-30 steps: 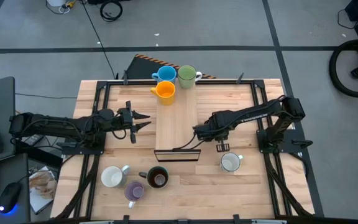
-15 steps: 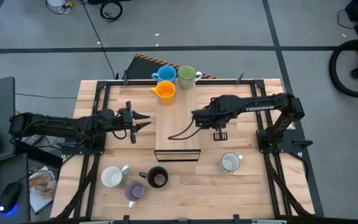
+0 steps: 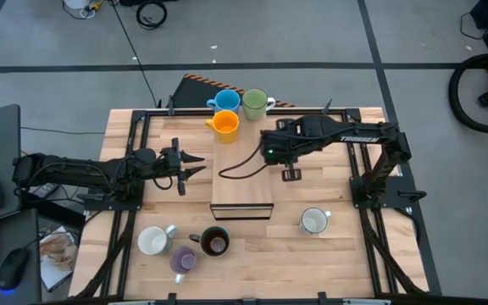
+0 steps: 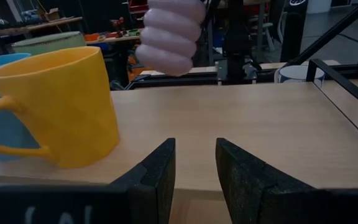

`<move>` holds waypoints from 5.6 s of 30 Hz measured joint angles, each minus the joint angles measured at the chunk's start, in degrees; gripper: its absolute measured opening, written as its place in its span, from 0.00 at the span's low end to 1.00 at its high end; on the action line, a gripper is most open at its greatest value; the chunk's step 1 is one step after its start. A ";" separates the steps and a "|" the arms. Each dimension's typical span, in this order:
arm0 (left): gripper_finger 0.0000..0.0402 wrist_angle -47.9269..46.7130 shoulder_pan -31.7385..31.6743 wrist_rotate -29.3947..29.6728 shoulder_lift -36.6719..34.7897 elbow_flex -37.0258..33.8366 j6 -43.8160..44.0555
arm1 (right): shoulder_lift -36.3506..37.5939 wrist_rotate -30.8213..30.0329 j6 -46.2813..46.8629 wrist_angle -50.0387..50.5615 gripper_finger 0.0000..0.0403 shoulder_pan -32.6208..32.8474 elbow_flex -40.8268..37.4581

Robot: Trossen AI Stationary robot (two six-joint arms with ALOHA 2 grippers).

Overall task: Place coffee mugs
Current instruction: Put the purple mug on the shelf

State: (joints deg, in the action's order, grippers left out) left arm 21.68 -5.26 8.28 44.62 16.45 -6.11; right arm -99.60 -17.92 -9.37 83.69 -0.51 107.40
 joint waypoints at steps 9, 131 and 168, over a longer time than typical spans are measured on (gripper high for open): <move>0.30 0.10 -0.02 0.01 0.00 0.02 -0.26 | -6.56 -0.42 -8.72 -0.37 0.12 -0.61 7.07; 0.30 -0.22 -0.03 -0.01 0.00 0.02 0.96 | -9.08 -16.96 -17.12 -26.90 0.57 5.10 0.95; 0.30 -0.60 -0.03 -0.01 -0.02 0.02 0.96 | -9.06 -27.88 -31.59 -39.18 0.54 1.51 -10.86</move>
State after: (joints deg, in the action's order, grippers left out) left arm 21.08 -5.28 8.27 44.60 16.47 -5.15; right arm -108.66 -45.80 -40.95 44.51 0.99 96.53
